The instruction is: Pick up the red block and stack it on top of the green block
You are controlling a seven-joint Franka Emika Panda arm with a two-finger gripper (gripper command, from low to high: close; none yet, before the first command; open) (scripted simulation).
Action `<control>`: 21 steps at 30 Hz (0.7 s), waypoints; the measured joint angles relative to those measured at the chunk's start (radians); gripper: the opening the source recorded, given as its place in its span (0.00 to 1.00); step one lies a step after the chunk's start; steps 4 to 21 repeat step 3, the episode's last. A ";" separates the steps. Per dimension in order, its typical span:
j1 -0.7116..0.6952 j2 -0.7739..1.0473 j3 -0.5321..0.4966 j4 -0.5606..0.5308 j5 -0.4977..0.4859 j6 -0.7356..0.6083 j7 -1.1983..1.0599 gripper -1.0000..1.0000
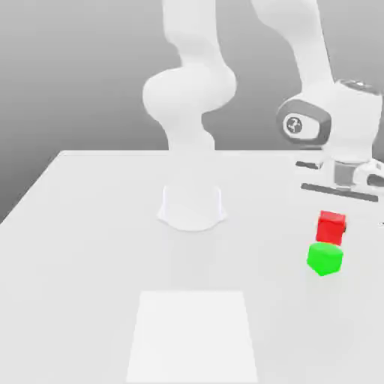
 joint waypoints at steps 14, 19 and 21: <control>0.000 0.000 0.000 0.000 0.000 0.000 0.000 1.00; 0.000 0.000 0.000 0.000 0.000 0.000 0.000 1.00; 0.000 0.000 0.000 0.000 0.000 0.000 0.000 1.00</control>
